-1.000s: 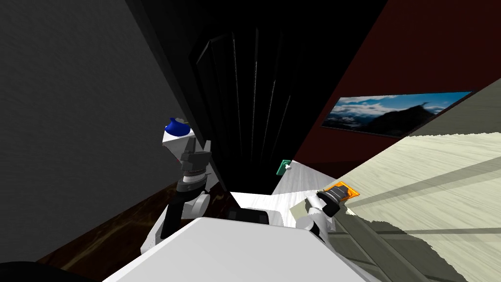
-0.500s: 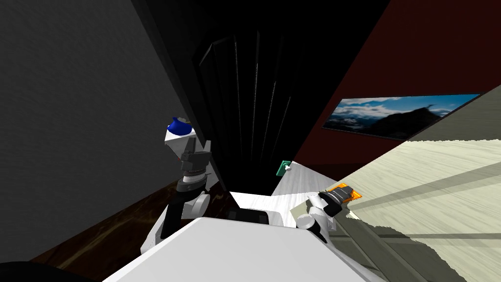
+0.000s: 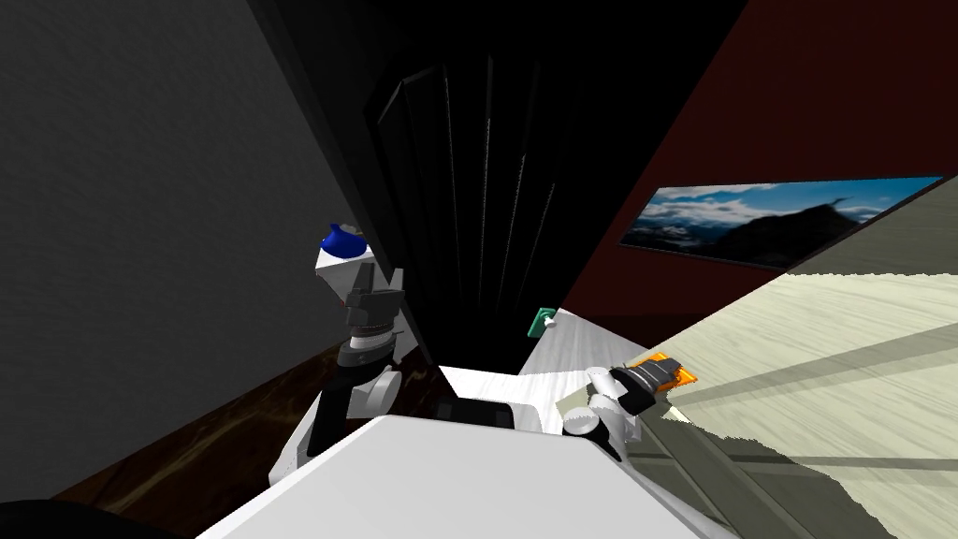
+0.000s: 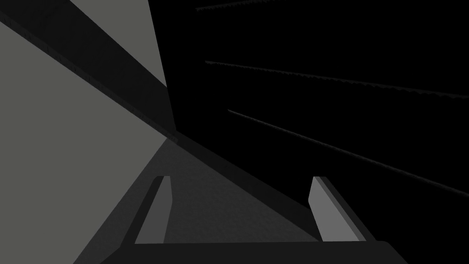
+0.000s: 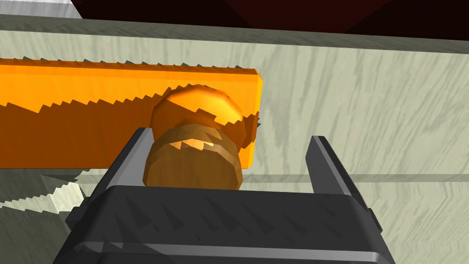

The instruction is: Push the door open

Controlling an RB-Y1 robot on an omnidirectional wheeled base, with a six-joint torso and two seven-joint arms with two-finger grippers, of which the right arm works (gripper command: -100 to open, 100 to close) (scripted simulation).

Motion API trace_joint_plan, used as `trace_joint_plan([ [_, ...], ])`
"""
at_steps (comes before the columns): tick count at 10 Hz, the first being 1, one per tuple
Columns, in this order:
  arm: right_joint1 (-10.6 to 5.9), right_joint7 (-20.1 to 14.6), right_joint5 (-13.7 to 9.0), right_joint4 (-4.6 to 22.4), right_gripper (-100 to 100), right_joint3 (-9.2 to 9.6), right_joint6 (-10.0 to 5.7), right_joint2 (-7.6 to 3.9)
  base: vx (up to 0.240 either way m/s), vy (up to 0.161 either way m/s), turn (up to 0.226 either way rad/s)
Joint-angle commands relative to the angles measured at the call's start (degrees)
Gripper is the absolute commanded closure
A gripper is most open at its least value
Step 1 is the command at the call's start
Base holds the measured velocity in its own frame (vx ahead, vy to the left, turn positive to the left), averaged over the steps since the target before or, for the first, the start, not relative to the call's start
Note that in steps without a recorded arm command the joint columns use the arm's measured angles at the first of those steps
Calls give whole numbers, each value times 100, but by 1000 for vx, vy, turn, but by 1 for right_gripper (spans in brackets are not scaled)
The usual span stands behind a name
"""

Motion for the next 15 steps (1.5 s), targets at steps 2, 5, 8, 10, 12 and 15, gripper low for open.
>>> trace_joint_plan([
  [2, -24, 87, -29, -130, 100, -195, -163, -111, 21, -79, 69],
  [5, -74, 150, -49, -137, 100, -314, -208, -107, 12, -23, 20],
  [8, -123, 214, -69, -144, 100, -433, -253, -103, 8, -49, 52],
  [10, -271, 404, -130, -166, 100, -791, -388, -83, 17, -107, 141],
  [12, -271, 404, -130, -166, 100, -791, -388, -83, 21, -68, 12],
  [15, -369, 531, -171, -180, 100, -1029, -478, -63, 9, -50, 54],
])
